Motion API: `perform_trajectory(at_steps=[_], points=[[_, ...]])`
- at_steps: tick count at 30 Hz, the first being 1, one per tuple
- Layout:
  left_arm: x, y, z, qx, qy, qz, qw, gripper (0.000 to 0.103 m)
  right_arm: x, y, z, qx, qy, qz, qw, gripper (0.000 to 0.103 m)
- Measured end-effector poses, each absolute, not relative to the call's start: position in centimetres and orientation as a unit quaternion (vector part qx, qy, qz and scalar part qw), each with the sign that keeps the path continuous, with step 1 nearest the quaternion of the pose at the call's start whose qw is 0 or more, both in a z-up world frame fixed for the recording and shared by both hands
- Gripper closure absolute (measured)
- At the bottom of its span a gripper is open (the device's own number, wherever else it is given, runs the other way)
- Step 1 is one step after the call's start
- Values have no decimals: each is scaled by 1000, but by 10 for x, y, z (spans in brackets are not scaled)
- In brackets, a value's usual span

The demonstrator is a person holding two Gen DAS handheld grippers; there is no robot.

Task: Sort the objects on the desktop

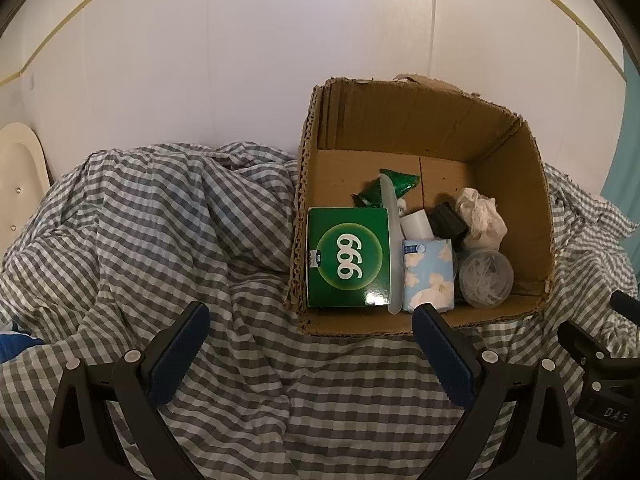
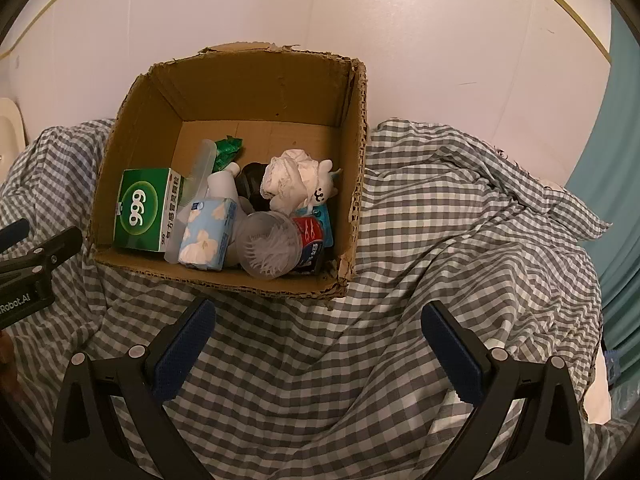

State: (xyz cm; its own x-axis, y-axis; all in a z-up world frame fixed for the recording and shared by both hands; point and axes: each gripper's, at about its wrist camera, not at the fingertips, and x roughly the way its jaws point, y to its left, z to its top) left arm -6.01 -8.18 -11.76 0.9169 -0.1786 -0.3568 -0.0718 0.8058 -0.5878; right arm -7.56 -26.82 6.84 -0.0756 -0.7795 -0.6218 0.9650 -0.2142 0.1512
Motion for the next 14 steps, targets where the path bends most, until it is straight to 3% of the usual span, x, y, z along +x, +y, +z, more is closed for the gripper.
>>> perform_trajectory(at_steps=[14], points=[[-61, -85, -117, -311, 190, -45, 930, 0, -76, -269, 66, 302, 159, -717, 608, 0]])
